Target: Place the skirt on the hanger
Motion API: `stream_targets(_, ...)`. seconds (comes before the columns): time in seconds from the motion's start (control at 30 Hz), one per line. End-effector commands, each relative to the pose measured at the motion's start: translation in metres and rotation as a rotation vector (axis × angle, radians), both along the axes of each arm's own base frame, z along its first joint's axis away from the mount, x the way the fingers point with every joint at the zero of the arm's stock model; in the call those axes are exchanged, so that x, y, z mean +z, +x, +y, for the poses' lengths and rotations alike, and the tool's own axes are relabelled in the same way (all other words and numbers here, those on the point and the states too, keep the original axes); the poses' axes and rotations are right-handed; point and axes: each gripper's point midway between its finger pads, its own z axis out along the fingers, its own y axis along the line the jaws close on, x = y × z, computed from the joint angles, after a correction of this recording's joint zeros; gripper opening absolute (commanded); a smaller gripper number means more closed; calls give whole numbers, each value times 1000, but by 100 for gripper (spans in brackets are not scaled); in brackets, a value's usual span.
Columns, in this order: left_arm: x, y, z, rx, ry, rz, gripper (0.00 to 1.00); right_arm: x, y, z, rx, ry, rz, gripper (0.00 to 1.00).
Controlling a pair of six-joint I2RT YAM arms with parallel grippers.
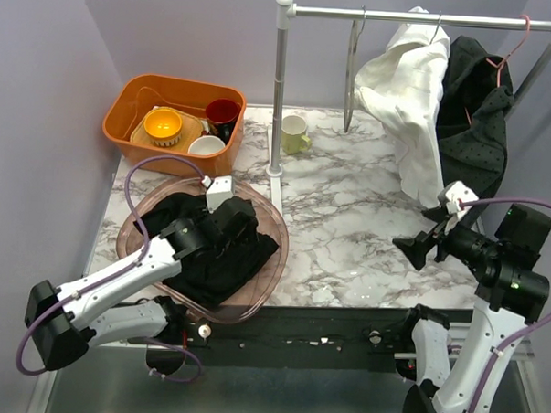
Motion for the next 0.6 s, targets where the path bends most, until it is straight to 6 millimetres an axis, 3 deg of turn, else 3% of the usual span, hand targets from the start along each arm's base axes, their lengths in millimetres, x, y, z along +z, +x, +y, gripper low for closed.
stream_targets(0.0,-23,33,30,222,125,-10,91,-34,-15,25,173,95,38,100)
stream_targets(0.2,-62,61,37,254,249,62,87,-60,-13,26,203,131,85,100)
stream_targets(0.37,-104,62,42,240,309,163,78,-69,-10,26,203,147,98,100)
stream_targets(0.4,-105,63,44,245,320,171,65,-70,-10,26,205,149,97,100)
stream_targets(0.47,-104,63,47,250,339,166,59,-72,-9,26,205,154,105,100)
stream_targets(0.5,-103,62,48,237,347,163,41,-71,-9,26,208,157,103,100)
stream_targets(0.57,-89,68,46,232,314,114,18,-71,-9,27,210,160,105,100)
